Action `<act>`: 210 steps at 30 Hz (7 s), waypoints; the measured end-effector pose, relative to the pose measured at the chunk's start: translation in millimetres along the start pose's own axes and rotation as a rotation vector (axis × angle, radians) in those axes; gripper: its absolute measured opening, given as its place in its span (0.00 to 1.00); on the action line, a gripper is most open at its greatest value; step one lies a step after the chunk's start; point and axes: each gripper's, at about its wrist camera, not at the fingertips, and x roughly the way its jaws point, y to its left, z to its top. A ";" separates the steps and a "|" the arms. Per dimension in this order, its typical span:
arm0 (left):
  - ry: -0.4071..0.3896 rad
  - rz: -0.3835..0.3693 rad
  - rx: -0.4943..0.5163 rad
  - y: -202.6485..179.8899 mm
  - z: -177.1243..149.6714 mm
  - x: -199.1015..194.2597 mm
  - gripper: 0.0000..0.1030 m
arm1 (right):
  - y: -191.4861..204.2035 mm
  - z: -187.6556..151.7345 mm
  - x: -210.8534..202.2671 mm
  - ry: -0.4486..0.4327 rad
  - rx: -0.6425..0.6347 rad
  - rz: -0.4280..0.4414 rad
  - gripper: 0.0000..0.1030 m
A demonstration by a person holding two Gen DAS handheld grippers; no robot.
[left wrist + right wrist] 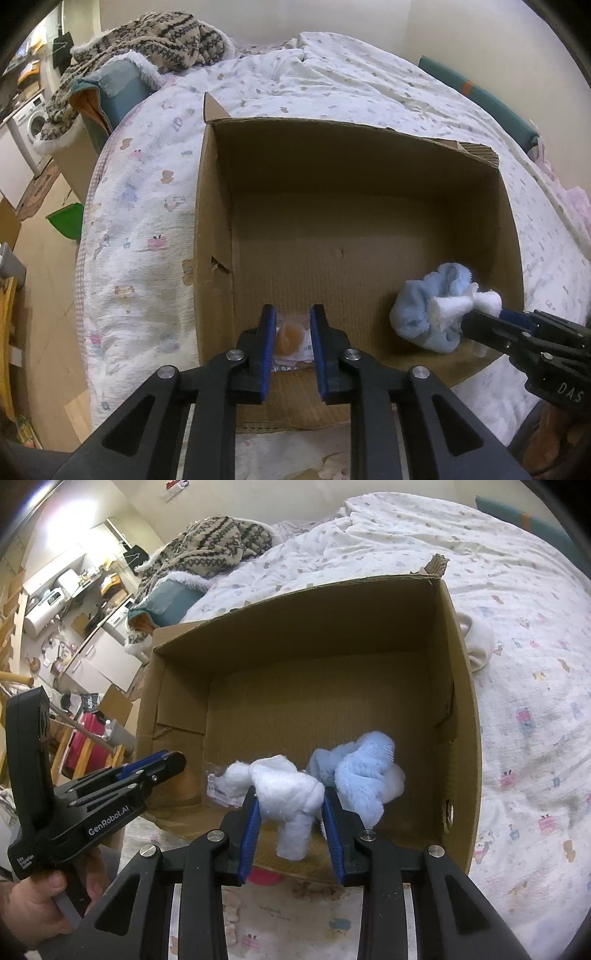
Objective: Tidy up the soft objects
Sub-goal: 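Carry the tube and sock into the box and open both grippers, then withdraw both grippers from the box and lower them toward the bed, then grasp the beige lace scrunchie with the right gripper and lift it, then carry the scrunchie over the box and open the right gripper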
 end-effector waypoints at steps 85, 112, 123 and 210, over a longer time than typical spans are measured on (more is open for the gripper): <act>0.296 -0.038 -0.237 34.1 -109.2 -11.3 0.61 | -22.8 -70.2 -33.2 0.034 0.234 -0.132 0.68; 0.439 -0.144 -0.205 11.5 -119.8 16.2 0.08 | -20.1 -66.0 -8.8 0.113 0.238 -0.094 0.68; 0.219 -0.073 -0.208 30.5 -92.4 -30.0 0.07 | -27.8 -69.0 11.3 0.169 0.236 -0.155 0.68; -0.157 -0.106 -0.019 -7.5 32.8 -80.0 0.07 | 15.5 7.2 -72.2 -0.246 -0.029 -0.111 0.16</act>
